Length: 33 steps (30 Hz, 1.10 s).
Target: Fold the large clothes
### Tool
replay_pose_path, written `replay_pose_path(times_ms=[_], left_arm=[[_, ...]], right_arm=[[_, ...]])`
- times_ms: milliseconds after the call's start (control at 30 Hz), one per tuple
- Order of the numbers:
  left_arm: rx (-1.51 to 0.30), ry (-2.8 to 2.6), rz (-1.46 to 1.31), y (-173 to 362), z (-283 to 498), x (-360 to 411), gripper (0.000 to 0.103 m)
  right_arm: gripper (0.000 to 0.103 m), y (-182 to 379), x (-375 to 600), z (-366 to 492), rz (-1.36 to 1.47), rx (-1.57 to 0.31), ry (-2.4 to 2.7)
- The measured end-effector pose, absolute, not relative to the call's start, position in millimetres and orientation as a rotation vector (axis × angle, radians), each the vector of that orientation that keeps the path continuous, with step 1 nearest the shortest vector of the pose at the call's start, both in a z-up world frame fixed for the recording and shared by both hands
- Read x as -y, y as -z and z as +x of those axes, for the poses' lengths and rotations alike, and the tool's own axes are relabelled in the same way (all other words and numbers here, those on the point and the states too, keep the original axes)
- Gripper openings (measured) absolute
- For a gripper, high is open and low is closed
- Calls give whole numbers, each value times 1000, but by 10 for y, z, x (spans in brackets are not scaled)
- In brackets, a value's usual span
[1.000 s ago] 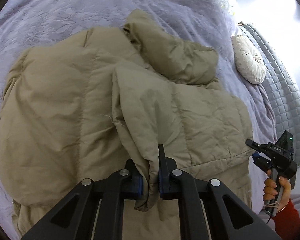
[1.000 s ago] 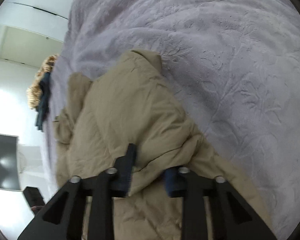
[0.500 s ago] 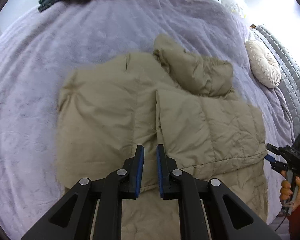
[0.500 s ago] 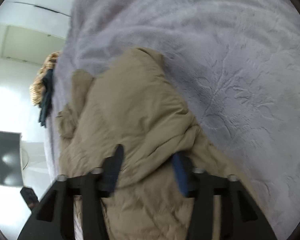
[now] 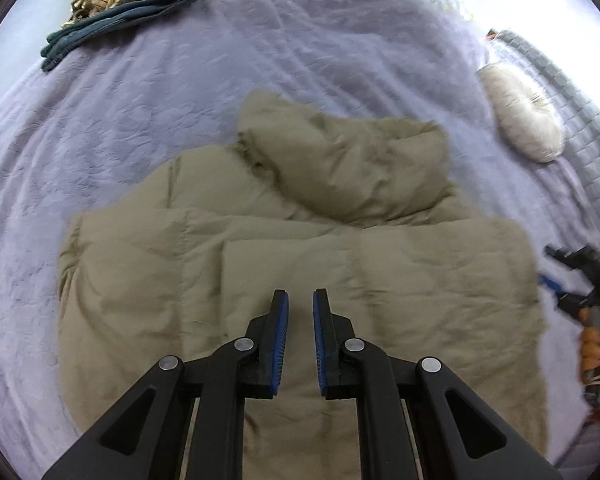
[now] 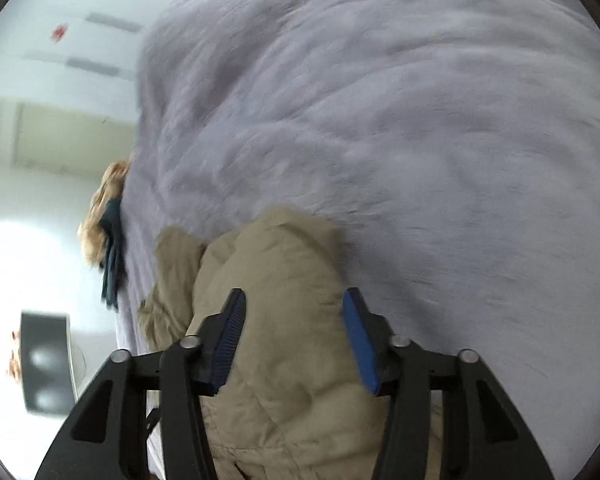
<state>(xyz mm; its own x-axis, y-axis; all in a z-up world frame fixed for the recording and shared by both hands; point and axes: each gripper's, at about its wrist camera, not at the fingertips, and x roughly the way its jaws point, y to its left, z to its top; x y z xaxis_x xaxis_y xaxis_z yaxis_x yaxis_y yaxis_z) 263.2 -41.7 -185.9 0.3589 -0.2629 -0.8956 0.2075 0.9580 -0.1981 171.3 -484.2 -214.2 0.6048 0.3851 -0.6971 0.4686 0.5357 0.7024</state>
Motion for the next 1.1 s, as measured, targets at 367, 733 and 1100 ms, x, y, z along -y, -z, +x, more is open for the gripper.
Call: replay_pose_path(times_ms=[367, 733, 1100], left_arm=[[-1232, 270, -60, 2404, 2744, 382, 13], [-1233, 271, -30, 2418, 2729, 415, 13], [-1212, 246, -5, 2143, 2648, 440, 13]], right_arm=[[33, 2648, 4719, 1983, 831, -1086, 184], [34, 2028, 4491, 1375, 564, -1043, 233], [34, 2205, 4310, 1111, 476, -1097, 266]])
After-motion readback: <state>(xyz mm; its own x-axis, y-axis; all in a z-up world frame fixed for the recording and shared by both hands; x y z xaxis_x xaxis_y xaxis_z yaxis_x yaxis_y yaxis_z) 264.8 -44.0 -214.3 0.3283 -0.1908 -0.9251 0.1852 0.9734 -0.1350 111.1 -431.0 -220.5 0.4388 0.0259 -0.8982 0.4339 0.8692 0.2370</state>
